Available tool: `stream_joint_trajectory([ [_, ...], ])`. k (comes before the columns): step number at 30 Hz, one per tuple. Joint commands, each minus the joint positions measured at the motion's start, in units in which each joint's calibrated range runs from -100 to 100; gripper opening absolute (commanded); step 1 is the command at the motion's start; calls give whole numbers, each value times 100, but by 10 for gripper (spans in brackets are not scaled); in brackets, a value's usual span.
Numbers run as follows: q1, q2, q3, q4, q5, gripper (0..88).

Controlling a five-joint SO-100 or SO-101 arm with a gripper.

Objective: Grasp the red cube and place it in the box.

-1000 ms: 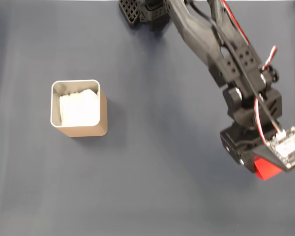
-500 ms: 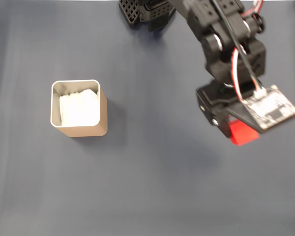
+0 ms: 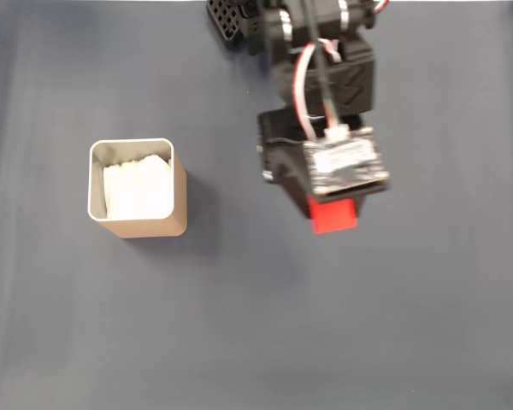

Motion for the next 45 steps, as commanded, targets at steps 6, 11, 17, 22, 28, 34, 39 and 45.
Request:
stream_joint_trajectory([
  [6, 1002, -268, -44, 48, 88, 37],
  [11, 1463, -302, -44, 48, 132, 33],
  [17, 1925, -337, -53, 81, 68, 28],
  [22, 2273, -406, -44, 146, 24, 26],
  [28, 2521, -683, 84, 310, -24, 25],
  [34, 2642, -1064, 311, 392, -151, 25],
  [39, 2784, -1237, 448, 392, -249, 25],
  [45, 3096, -1168, 603, 122, -220, 23],
])
